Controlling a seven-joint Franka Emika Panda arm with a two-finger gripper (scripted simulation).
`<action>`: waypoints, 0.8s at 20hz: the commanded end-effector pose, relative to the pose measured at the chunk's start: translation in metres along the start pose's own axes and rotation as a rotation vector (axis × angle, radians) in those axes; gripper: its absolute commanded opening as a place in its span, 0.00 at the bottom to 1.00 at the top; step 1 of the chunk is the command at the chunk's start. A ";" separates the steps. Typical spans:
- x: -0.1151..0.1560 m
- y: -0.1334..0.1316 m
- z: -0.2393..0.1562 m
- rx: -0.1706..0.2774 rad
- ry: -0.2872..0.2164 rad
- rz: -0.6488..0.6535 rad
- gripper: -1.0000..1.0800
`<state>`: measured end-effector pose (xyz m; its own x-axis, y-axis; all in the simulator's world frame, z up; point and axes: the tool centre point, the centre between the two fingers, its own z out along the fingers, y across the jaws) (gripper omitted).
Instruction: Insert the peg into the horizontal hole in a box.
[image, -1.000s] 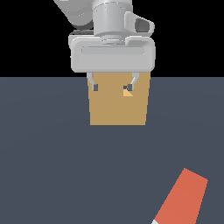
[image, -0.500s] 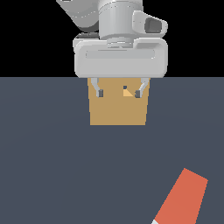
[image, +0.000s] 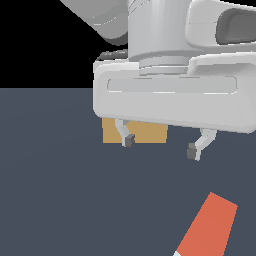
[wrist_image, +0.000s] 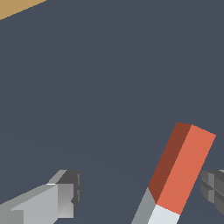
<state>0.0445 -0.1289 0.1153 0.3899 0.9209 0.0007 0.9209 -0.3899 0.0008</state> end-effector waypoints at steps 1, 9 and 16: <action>-0.028 0.014 0.011 -0.001 -0.001 0.098 0.96; -0.105 0.033 0.039 0.000 -0.002 0.348 0.96; -0.129 0.034 0.048 0.001 -0.001 0.425 0.96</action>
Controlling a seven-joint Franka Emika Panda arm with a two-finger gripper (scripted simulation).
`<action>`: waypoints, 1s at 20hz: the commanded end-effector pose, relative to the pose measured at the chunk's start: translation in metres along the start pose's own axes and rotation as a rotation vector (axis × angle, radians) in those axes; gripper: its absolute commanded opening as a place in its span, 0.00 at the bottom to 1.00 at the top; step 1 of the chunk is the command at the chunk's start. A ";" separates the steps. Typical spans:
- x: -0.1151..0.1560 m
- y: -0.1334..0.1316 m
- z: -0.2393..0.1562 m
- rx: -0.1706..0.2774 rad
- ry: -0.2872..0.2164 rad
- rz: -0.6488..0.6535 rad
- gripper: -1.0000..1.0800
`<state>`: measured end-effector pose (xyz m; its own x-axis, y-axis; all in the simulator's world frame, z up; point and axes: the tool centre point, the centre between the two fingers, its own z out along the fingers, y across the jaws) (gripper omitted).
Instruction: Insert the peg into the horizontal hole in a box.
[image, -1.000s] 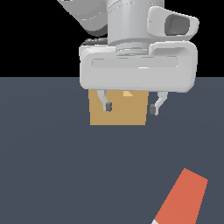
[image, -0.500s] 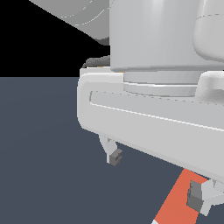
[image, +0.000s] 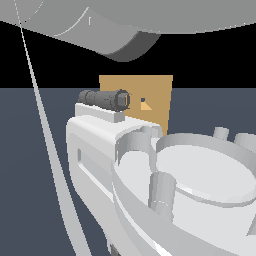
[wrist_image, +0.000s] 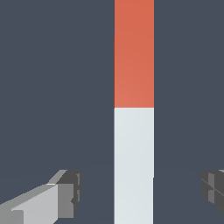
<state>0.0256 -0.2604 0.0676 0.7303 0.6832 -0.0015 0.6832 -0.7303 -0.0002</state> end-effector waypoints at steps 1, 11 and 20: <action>0.000 0.000 0.000 0.000 0.001 0.004 0.96; -0.001 -0.001 0.025 0.000 0.001 0.004 0.96; 0.000 -0.001 0.050 0.000 0.002 0.003 0.96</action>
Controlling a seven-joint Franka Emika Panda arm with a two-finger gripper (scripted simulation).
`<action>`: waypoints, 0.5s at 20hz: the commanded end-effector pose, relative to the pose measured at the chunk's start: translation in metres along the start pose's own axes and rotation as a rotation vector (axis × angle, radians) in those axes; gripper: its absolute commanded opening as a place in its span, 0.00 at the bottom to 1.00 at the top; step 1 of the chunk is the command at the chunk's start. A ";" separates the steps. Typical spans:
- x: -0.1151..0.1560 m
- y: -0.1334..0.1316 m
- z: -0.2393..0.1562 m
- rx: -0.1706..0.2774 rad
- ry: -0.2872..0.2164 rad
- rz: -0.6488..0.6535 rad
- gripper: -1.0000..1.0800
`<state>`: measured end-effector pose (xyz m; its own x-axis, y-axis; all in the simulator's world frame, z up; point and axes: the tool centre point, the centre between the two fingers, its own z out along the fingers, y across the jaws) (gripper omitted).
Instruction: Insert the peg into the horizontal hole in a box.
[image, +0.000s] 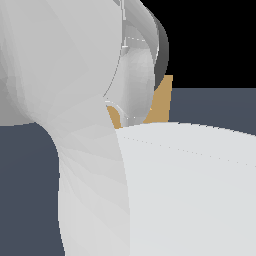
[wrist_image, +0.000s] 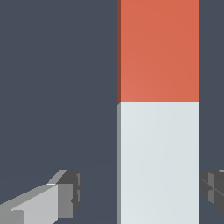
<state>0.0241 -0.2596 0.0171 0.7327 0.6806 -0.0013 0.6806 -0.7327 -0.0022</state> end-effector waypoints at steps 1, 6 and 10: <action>0.001 0.001 0.000 -0.002 0.001 0.000 0.96; 0.001 0.001 0.000 -0.002 0.001 0.000 0.00; 0.001 0.001 0.000 -0.002 0.001 0.000 0.00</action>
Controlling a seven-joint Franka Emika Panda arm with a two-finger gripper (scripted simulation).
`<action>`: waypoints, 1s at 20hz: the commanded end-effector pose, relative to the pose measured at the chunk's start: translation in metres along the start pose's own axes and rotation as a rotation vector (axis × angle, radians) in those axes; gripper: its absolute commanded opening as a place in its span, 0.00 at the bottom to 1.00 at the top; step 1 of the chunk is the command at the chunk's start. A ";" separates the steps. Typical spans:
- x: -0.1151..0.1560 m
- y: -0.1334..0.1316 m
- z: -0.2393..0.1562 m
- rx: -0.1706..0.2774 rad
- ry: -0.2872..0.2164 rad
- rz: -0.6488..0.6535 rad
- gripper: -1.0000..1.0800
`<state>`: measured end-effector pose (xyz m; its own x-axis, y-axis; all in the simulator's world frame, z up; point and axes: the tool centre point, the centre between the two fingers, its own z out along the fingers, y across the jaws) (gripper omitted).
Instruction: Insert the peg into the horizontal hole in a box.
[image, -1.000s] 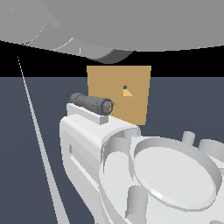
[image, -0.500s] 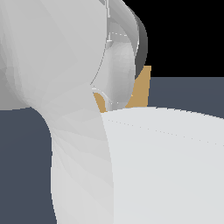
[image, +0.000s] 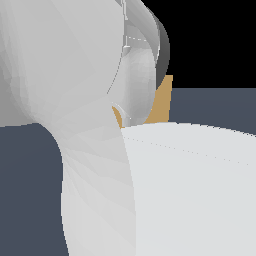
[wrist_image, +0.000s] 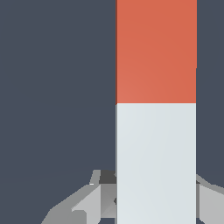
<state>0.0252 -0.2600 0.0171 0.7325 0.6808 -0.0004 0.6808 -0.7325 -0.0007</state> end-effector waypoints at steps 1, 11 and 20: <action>0.000 0.000 0.000 -0.001 0.000 0.000 0.00; 0.033 -0.009 -0.019 -0.001 -0.001 -0.127 0.00; 0.114 -0.055 -0.070 -0.002 -0.002 -0.468 0.00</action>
<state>0.0668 -0.1594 0.0759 0.4067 0.9136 -0.0027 0.9136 -0.4067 -0.0028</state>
